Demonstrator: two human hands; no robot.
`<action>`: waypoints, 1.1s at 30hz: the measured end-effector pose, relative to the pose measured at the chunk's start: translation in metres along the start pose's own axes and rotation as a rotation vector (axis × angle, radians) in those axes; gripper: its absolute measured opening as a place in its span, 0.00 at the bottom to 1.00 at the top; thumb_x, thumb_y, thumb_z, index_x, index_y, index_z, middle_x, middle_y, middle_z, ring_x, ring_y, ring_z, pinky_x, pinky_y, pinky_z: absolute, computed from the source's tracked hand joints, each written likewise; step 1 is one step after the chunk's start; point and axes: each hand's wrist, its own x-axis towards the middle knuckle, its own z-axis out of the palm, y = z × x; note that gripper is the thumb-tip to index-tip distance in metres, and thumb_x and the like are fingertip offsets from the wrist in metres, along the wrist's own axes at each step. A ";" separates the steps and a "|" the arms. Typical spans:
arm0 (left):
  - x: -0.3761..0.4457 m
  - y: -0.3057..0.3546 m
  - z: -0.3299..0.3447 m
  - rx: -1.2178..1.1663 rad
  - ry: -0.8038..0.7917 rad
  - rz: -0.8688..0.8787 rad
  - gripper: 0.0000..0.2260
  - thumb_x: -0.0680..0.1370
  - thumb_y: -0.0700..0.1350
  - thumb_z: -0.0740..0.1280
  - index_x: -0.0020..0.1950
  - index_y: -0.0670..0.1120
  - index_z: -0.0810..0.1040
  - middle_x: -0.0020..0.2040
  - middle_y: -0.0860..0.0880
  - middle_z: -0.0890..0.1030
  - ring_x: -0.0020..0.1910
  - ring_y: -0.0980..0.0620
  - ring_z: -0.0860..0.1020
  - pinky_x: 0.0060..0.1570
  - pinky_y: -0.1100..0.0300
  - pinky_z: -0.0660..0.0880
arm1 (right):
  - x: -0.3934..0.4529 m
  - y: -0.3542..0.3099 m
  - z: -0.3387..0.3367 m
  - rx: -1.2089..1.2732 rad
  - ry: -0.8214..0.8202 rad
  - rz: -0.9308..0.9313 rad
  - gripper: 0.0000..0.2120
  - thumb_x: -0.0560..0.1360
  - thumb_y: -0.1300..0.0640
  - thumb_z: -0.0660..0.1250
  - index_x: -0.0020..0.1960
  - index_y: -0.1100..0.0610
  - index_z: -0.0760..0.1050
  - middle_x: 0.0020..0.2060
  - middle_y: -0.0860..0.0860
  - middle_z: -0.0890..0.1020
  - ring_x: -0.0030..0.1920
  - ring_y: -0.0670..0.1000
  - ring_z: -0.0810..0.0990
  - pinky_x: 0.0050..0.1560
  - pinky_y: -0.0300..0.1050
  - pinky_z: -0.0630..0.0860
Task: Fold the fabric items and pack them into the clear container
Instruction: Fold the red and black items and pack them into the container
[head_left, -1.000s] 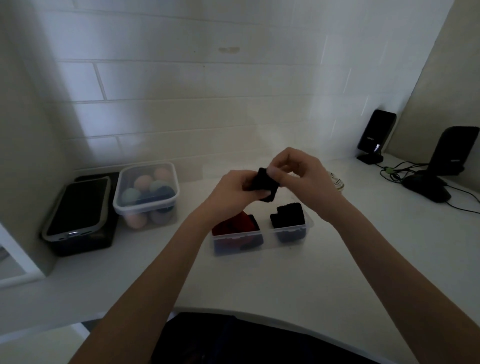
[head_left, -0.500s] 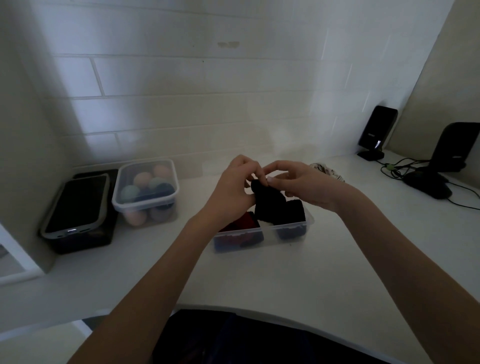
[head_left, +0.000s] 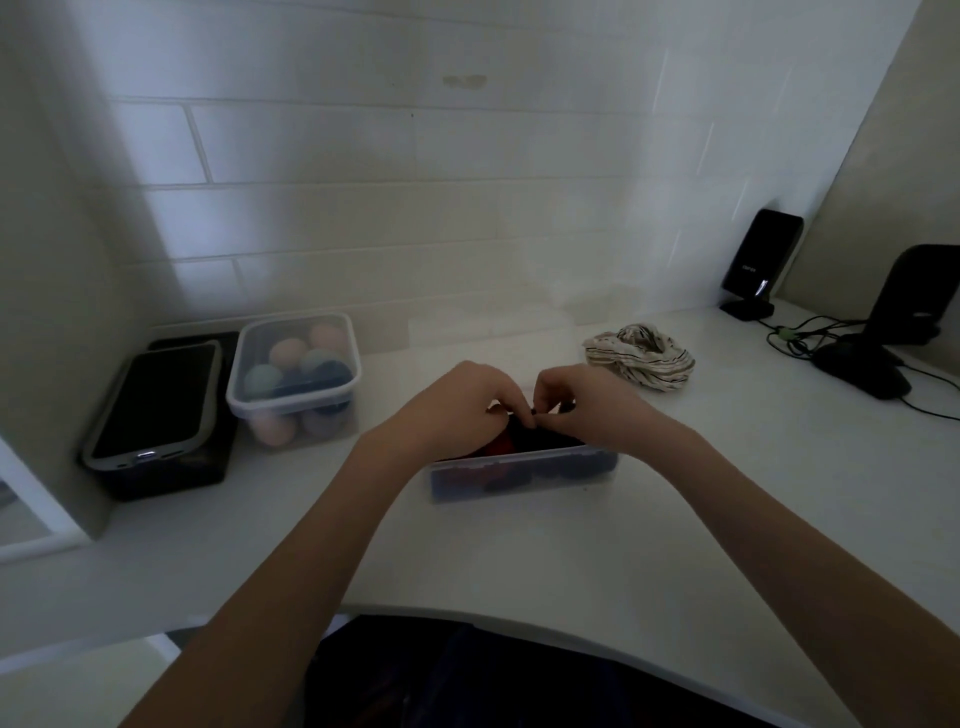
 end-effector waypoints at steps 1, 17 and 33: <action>0.000 0.000 0.001 0.014 -0.030 -0.004 0.18 0.69 0.33 0.60 0.48 0.49 0.85 0.50 0.49 0.84 0.49 0.51 0.79 0.53 0.55 0.75 | 0.000 0.001 0.001 -0.036 0.004 0.002 0.07 0.70 0.56 0.71 0.36 0.49 0.73 0.37 0.46 0.80 0.41 0.49 0.80 0.43 0.42 0.74; 0.022 0.018 0.004 0.347 -0.079 -0.026 0.09 0.75 0.46 0.65 0.53 0.50 0.81 0.51 0.49 0.82 0.49 0.49 0.78 0.43 0.57 0.72 | -0.009 0.008 -0.028 0.004 -0.076 0.006 0.06 0.72 0.51 0.70 0.47 0.50 0.84 0.40 0.46 0.85 0.43 0.45 0.81 0.47 0.43 0.77; 0.015 0.011 0.005 -0.011 -0.230 -0.051 0.10 0.71 0.48 0.71 0.52 0.57 0.83 0.34 0.65 0.77 0.33 0.60 0.75 0.37 0.69 0.70 | -0.005 0.018 -0.016 0.126 0.008 0.065 0.03 0.70 0.58 0.70 0.43 0.51 0.79 0.38 0.49 0.84 0.38 0.47 0.80 0.39 0.36 0.75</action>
